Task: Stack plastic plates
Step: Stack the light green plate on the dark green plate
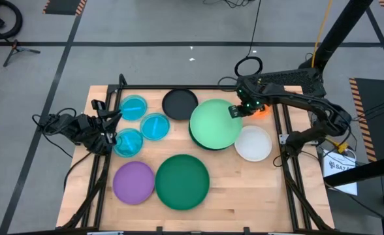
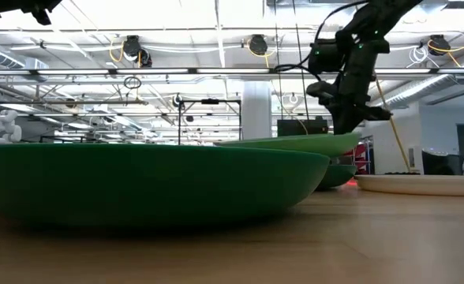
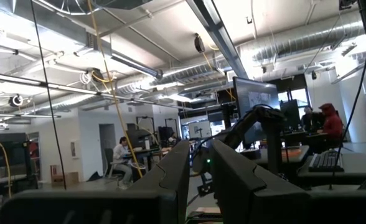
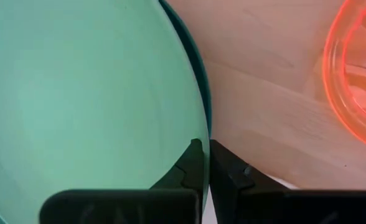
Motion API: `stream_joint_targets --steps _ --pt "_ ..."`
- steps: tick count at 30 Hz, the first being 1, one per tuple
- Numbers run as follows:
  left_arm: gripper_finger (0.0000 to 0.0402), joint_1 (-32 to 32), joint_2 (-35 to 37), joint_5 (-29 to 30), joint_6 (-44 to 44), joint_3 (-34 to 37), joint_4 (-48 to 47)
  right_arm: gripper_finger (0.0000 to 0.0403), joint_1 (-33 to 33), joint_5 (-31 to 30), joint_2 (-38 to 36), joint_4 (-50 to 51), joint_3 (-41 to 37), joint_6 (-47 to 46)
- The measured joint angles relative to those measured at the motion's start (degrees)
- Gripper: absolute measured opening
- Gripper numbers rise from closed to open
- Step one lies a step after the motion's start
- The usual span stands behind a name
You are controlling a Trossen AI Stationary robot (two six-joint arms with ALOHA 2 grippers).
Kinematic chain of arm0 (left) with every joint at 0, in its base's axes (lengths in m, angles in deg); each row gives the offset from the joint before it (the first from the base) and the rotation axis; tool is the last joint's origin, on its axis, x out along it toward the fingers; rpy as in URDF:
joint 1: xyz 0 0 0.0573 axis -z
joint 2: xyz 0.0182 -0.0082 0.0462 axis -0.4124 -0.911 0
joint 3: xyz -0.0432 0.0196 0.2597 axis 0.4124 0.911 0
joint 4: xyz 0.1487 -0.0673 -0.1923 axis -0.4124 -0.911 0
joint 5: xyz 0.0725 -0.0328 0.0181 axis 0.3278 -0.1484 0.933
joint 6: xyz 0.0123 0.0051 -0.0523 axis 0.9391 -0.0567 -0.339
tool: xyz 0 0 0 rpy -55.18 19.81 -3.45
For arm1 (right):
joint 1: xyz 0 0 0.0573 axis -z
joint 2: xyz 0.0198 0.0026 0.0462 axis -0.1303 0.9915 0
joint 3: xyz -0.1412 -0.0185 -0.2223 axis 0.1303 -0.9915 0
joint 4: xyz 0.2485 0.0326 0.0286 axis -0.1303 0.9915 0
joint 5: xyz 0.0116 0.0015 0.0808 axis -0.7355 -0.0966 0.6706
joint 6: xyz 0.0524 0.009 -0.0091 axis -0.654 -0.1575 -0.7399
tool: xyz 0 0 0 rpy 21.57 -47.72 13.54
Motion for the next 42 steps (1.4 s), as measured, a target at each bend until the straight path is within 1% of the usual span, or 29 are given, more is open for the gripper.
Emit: stream_joint_targets --steps 12,25,31,38,42 --pt "0.0072 0.02 -0.01 0.02 0.12 0.00 -0.01 0.0008 -0.02 -0.06 4.04 -1.41 0.00 1.38" --pt "0.0072 0.00 -0.01 0.04 0.10 0.00 0.00 0.0066 -0.04 -0.11 4.10 -2.97 0.00 0.86" --pt "0.0072 0.00 0.00 0.02 0.10 0.00 0.00 0.0079 -0.16 -0.03 3.15 -4.79 0.00 0.27" --pt "0.0072 0.00 0.00 0.04 0.08 0.00 0.00 0.0079 -4.09 0.06 -1.17 -7.87 0.00 -2.88" --pt "0.0072 0.00 0.01 0.04 0.08 0.00 0.00 0.0079 -8.67 -0.03 -3.54 -13.40 0.00 -5.94"
